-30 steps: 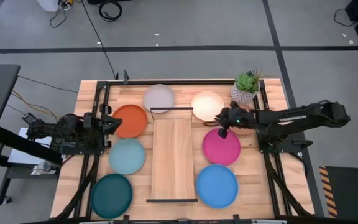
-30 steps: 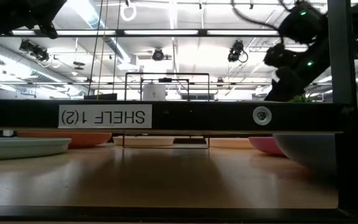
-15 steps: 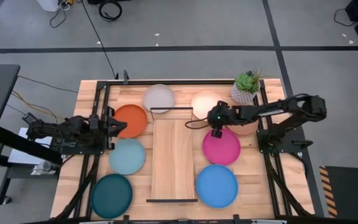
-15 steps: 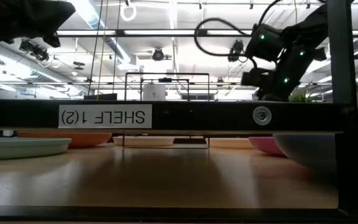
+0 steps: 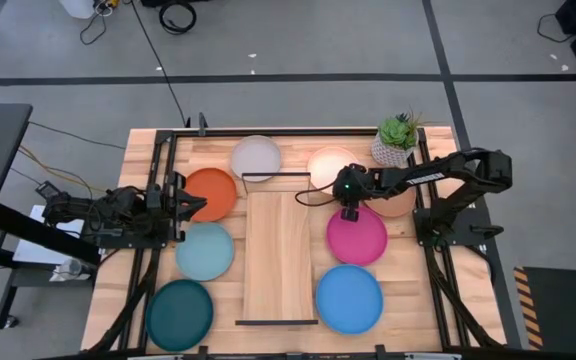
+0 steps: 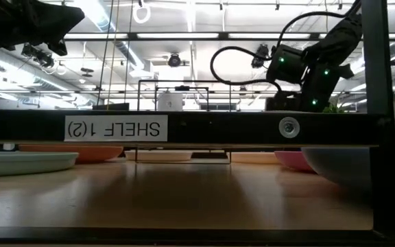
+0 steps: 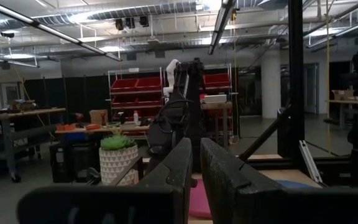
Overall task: Place and stack plates onto a shelf
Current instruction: Put the light orange plate on the shelf, then put the orange plate on the shelf
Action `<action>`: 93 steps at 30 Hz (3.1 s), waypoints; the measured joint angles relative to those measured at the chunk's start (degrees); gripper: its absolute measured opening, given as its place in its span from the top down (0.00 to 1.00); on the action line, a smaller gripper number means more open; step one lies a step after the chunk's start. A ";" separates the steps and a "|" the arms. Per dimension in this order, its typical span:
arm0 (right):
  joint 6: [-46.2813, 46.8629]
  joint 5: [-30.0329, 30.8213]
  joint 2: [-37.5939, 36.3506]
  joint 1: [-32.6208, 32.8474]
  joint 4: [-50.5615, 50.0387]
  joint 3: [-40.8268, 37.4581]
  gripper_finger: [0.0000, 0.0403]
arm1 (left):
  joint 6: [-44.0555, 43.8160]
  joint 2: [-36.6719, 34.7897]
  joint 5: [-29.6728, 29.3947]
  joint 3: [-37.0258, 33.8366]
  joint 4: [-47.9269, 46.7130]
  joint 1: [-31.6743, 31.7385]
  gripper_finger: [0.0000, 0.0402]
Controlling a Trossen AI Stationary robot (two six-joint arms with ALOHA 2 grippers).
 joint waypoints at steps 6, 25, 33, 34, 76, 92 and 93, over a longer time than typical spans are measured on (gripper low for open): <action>-1.19 -0.28 1.01 -0.35 0.34 0.13 0.85 | -0.02 0.00 0.01 0.00 -0.05 0.00 0.90; 9.06 -1.36 -5.22 10.76 -22.20 14.00 0.96 | -2.75 0.00 0.04 0.00 -0.07 0.02 0.90; 15.46 -7.07 -5.17 22.65 -29.85 20.99 0.95 | -2.97 0.00 0.02 0.00 0.01 0.00 0.90; 14.74 -7.78 -5.13 24.11 -29.12 21.29 0.95 | -2.99 0.00 0.02 0.00 0.03 0.01 0.90; -14.73 -2.90 15.42 24.25 -15.04 36.98 0.74 | -14.98 14.77 -12.81 5.35 -14.04 3.32 0.90; 4.88 8.83 2.18 28.57 -11.79 21.82 0.67 | -31.66 44.90 -13.13 18.39 -35.57 4.28 0.63; 4.80 9.26 1.62 28.75 -9.71 20.36 0.67 | -31.87 46.79 -12.61 18.98 -35.66 4.28 0.60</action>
